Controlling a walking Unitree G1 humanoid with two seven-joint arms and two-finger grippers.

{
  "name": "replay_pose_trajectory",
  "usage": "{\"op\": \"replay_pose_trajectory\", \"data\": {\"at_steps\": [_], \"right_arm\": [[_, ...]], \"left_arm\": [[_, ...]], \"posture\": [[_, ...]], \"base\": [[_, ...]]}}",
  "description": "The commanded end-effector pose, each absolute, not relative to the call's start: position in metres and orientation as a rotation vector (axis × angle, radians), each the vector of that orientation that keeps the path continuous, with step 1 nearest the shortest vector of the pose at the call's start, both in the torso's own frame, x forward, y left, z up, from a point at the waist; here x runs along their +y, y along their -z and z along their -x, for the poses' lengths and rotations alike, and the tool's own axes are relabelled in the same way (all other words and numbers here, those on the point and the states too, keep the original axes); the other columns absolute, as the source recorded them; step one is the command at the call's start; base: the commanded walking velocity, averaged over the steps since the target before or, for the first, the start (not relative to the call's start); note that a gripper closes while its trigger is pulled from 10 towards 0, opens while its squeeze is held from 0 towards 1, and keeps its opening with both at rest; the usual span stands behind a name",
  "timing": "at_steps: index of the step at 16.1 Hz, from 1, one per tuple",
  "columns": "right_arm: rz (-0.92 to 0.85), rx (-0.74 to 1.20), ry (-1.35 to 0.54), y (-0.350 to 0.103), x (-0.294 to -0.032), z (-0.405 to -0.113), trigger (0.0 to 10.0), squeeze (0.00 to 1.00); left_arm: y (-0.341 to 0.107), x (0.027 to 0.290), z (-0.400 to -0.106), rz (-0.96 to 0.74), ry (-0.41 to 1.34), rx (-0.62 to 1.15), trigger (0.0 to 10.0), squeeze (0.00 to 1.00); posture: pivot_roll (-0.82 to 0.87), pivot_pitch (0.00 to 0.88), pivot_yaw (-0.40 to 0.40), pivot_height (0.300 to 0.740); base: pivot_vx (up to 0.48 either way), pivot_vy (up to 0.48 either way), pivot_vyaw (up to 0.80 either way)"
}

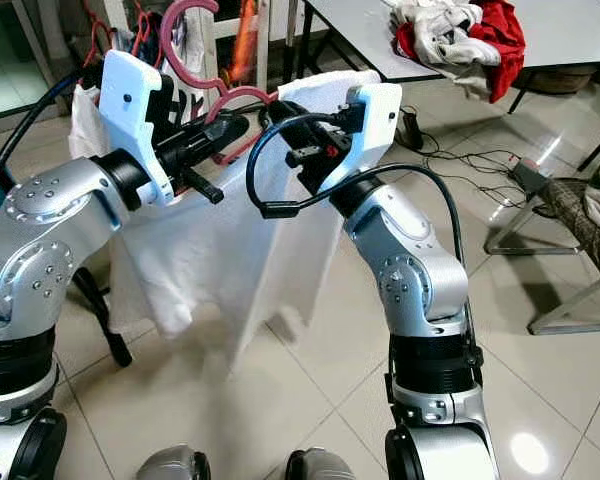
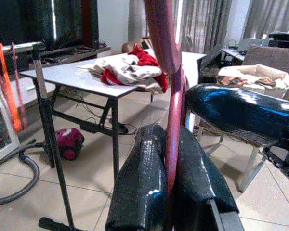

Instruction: Hang hanger

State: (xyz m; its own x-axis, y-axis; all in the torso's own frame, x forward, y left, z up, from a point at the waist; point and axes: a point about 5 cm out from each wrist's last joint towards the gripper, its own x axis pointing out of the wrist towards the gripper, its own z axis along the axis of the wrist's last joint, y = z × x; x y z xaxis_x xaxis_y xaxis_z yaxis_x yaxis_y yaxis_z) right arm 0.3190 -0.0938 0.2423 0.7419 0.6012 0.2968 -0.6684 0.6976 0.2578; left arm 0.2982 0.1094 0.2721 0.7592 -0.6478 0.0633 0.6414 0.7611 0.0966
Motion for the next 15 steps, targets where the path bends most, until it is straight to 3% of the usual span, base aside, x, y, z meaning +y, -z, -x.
{"op": "replay_pose_trajectory", "data": {"at_steps": [1,6,8,12,15], "right_arm": [[-0.372,-0.185,-0.709,-0.241,-0.095,-0.321,0.0,0.00],[-0.372,-0.187,-0.699,-0.241,-0.097,-0.322,0.0,0.00],[-0.373,-0.198,-0.672,-0.242,-0.103,-0.323,0.0,0.00],[-0.337,-0.233,-0.456,-0.250,-0.145,-0.336,0.0,0.00],[-0.331,-0.236,-0.383,-0.253,-0.161,-0.341,0.0,0.00]], "left_arm": [[-0.283,0.098,-0.288,-0.069,0.798,-0.155,10.0,0.00],[-0.283,0.100,-0.288,-0.078,0.790,-0.152,10.0,0.00],[-0.281,0.109,-0.296,-0.121,0.698,-0.140,10.0,0.00],[-0.273,0.131,-0.305,-0.255,0.605,-0.087,10.0,0.00],[-0.275,0.134,-0.304,-0.245,0.631,-0.092,10.0,0.00]], "posture": [[0.00,0.029,-0.079,0.740],[0.00,0.030,-0.080,0.740],[0.00,0.031,-0.081,0.740],[0.00,0.035,-0.078,0.740],[0.00,0.036,-0.080,0.740]], "base": [[0.000,0.000,0.00],[0.000,0.000,0.00],[0.000,0.000,0.00],[0.000,0.000,0.00],[0.000,0.000,0.00]]}}
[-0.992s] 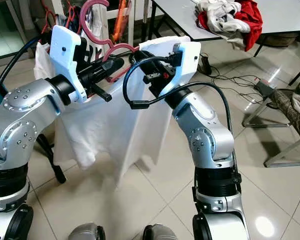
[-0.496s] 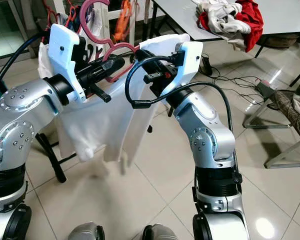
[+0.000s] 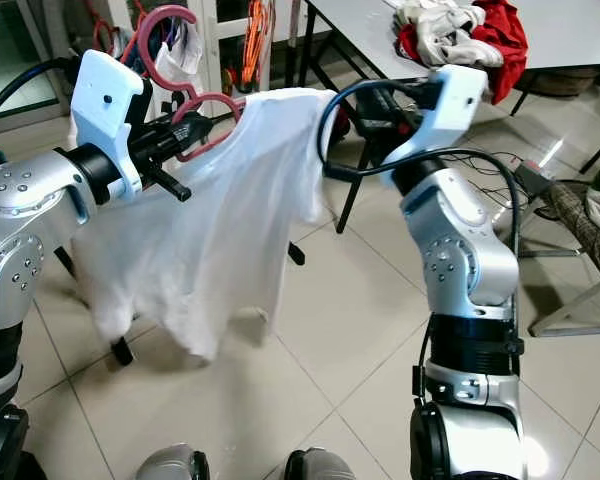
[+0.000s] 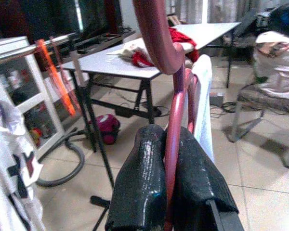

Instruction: Hang hanger

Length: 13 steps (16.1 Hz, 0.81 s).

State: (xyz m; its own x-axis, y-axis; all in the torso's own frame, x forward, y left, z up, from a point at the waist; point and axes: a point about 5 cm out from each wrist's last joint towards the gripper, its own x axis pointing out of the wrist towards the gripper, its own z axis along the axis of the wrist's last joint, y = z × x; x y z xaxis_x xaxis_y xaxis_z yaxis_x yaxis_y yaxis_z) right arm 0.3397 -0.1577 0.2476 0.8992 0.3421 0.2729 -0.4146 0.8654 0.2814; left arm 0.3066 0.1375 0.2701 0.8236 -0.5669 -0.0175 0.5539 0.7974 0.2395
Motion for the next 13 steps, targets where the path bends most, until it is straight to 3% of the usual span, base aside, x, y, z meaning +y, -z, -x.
{"op": "replay_pose_trajectory", "data": {"at_steps": [1,2,3,6,13], "right_arm": [[-0.331,-0.234,-0.412,-0.255,-0.158,-0.339,0.0,0.00],[-0.326,-0.224,-0.515,-0.255,-0.145,-0.333,6.9,0.00],[-0.326,-0.205,-0.616,-0.252,-0.128,-0.324,10.0,1.00],[-0.350,-0.162,-0.726,-0.238,-0.098,-0.311,10.0,1.00],[-0.369,-0.168,-0.748,-0.240,-0.087,-0.311,10.0,1.00]], "left_arm": [[-0.277,0.134,-0.305,-0.237,0.624,-0.100,10.0,0.00],[-0.279,0.133,-0.306,-0.228,0.603,-0.111,10.0,0.00],[-0.278,0.130,-0.307,-0.215,0.596,-0.113,10.0,0.00],[-0.277,0.120,-0.308,-0.186,0.607,-0.121,10.0,0.00],[-0.282,0.111,-0.303,-0.164,0.673,-0.143,10.0,0.00]], "posture": [[0.00,0.039,-0.079,0.740],[0.00,0.039,-0.080,0.740],[0.00,0.039,-0.080,0.740],[0.00,0.039,-0.080,0.740],[0.00,0.046,-0.077,0.740]], "base": [[0.000,0.000,0.00],[0.000,0.000,0.00],[0.000,0.000,0.00],[0.000,0.000,0.00],[0.000,0.000,0.00]]}}
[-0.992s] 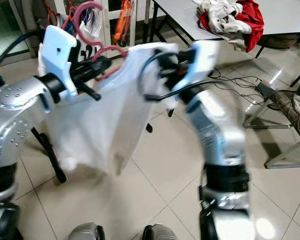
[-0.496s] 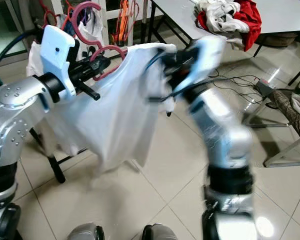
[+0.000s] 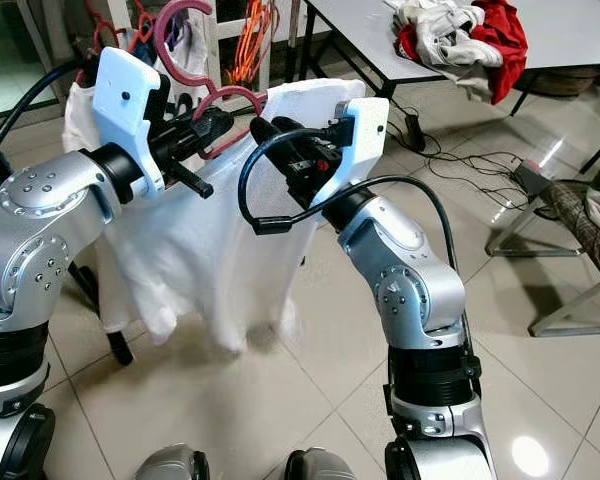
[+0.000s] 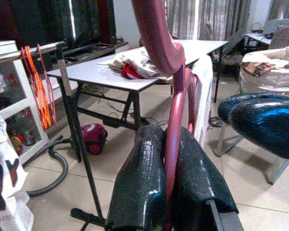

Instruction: Hang hanger

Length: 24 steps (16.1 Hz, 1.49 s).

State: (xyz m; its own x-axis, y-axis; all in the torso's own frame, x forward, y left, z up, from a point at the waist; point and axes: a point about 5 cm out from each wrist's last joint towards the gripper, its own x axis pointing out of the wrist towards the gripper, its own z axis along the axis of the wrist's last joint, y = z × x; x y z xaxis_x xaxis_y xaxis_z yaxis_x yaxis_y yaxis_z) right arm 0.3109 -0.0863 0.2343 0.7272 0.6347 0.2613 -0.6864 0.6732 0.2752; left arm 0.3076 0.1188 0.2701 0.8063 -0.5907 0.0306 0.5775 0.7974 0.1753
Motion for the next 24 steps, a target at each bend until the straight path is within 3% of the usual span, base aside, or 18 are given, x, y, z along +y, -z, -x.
{"op": "replay_pose_trajectory", "data": {"at_steps": [1,2,3,9,10,11,12,21,22,23,24], "right_arm": [[-0.337,-0.175,-0.726,-0.242,-0.088,-0.314,10.0,1.00],[-0.319,-0.179,-0.710,-0.242,-0.088,-0.316,10.0,1.00],[-0.321,-0.179,-0.697,-0.243,-0.089,-0.318,10.0,0.00],[-0.344,-0.183,-0.666,-0.243,-0.093,-0.323,10.0,0.00],[-0.373,-0.188,-0.660,-0.244,-0.095,-0.325,2.9,0.00],[-0.377,-0.189,-0.659,-0.244,-0.096,-0.325,2.9,0.00],[-0.387,-0.193,-0.661,-0.245,-0.096,-0.325,0.0,0.00],[-0.390,-0.210,-0.649,-0.246,-0.102,-0.325,0.0,0.00],[-0.381,-0.213,-0.637,-0.246,-0.103,-0.325,0.8,0.00],[-0.363,-0.220,-0.611,-0.246,-0.106,-0.326,3.5,0.00],[-0.332,-0.234,-0.582,-0.247,-0.109,-0.327,4.8,0.00]], "left_arm": [[-0.282,0.110,-0.303,-0.163,0.676,-0.143,10.0,0.00],[-0.282,0.110,-0.302,-0.163,0.679,-0.143,10.0,0.00],[-0.282,0.109,-0.300,-0.167,0.701,-0.142,10.0,0.00],[-0.283,0.106,-0.297,-0.148,0.737,-0.144,10.0,0.00],[-0.284,0.105,-0.296,-0.138,0.753,-0.149,10.0,0.00],[-0.284,0.105,-0.296,-0.138,0.754,-0.148,10.0,0.00],[-0.284,0.106,-0.296,-0.141,0.747,-0.147,10.0,0.00],[-0.284,0.116,-0.301,-0.153,0.687,-0.145,10.0,0.00],[-0.284,0.116,-0.301,-0.155,0.682,-0.145,10.0,0.00],[-0.283,0.117,-0.302,-0.160,0.672,-0.143,10.0,0.00],[-0.283,0.119,-0.303,-0.161,0.660,-0.144,10.0,0.00]], "posture": [[0.00,0.047,-0.077,0.740],[0.00,0.047,-0.077,0.740],[0.00,0.048,-0.078,0.740],[0.00,0.052,-0.078,0.740],[0.00,0.052,-0.079,0.740],[0.00,0.052,-0.079,0.740],[0.00,0.050,-0.078,0.740],[0.00,0.035,-0.076,0.740],[0.00,0.033,-0.075,0.740],[0.00,0.030,-0.075,0.740],[0.00,0.027,-0.076,0.740]], "base": [[0.000,0.000,0.00],[0.000,0.000,0.00],[0.000,0.000,0.00],[0.000,0.000,0.00],[0.000,0.000,0.00],[0.000,0.000,0.00],[0.000,0.000,0.00],[0.000,0.000,0.00],[0.000,0.000,0.00],[0.000,0.000,0.00],[0.000,0.000,0.00]]}}
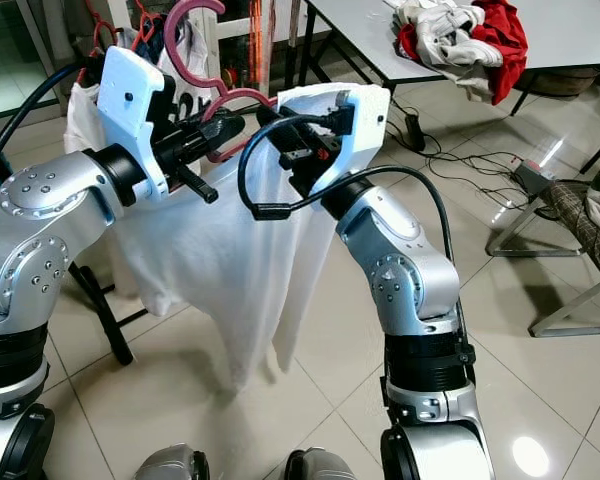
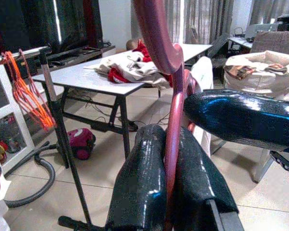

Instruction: Hang hanger

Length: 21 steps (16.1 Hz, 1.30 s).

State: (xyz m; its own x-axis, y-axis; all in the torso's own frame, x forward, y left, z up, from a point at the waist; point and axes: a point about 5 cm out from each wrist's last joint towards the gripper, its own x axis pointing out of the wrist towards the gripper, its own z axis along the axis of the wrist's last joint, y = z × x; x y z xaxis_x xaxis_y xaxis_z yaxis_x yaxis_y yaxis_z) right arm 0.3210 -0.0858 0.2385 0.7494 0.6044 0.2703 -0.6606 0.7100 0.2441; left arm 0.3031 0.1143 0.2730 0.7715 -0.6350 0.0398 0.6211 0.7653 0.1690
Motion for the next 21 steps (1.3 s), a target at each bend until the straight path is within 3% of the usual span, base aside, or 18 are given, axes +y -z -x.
{"op": "replay_pose_trajectory", "data": {"at_steps": [1,3,5,6,7,16,19,20,21], "right_arm": [[-0.294,-0.251,-0.559,-0.248,-0.112,-0.327,6.4,0.00],[-0.206,-0.295,-0.501,-0.251,-0.117,-0.329,6.9,0.00],[-0.181,-0.313,-0.475,-0.253,-0.119,-0.330,10.0,0.00],[-0.184,-0.314,-0.474,-0.253,-0.119,-0.331,10.0,0.00],[-0.212,-0.315,-0.486,-0.252,-0.118,-0.331,10.0,1.00],[-0.310,-0.297,-0.533,-0.249,-0.118,-0.328,10.0,1.00],[-0.234,-0.247,-0.637,-0.245,-0.114,-0.325,10.0,1.00],[-0.172,-0.213,-0.711,-0.241,-0.111,-0.322,10.0,0.00],[-0.171,-0.203,-0.741,-0.240,-0.110,-0.321,10.0,0.00]], "left_arm": [[-0.284,0.119,-0.304,-0.160,0.655,-0.145,10.0,0.00],[-0.284,0.120,-0.304,-0.163,0.645,-0.146,10.0,0.00],[-0.285,0.120,-0.305,-0.164,0.643,-0.149,10.0,0.00],[-0.286,0.120,-0.305,-0.164,0.643,-0.150,10.0,0.00],[-0.286,0.119,-0.304,-0.157,0.649,-0.151,10.0,0.00],[-0.285,0.117,-0.303,-0.149,0.666,-0.151,10.0,0.00],[-0.285,0.116,-0.302,-0.161,0.685,-0.147,10.0,0.00],[-0.284,0.116,-0.301,-0.167,0.704,-0.143,10.0,0.00],[-0.283,0.115,-0.300,-0.167,0.713,-0.141,10.0,0.00]], "posture": [[0.00,0.027,-0.076,0.740],[0.00,0.027,-0.076,0.740],[0.00,0.031,-0.075,0.740],[0.00,0.031,-0.075,0.740],[0.00,0.030,-0.076,0.740],[-0.01,0.033,-0.077,0.740],[0.00,0.033,-0.075,0.740],[-0.01,0.035,-0.074,0.740],[-0.01,0.035,-0.074,0.740]], "base": [[0.000,0.000,0.00],[0.000,0.000,0.00],[0.000,0.000,0.00],[0.000,0.000,0.00],[0.000,0.000,0.00],[0.000,0.000,0.00],[0.000,0.000,0.00],[0.000,0.000,0.00],[0.000,0.000,0.00]]}}
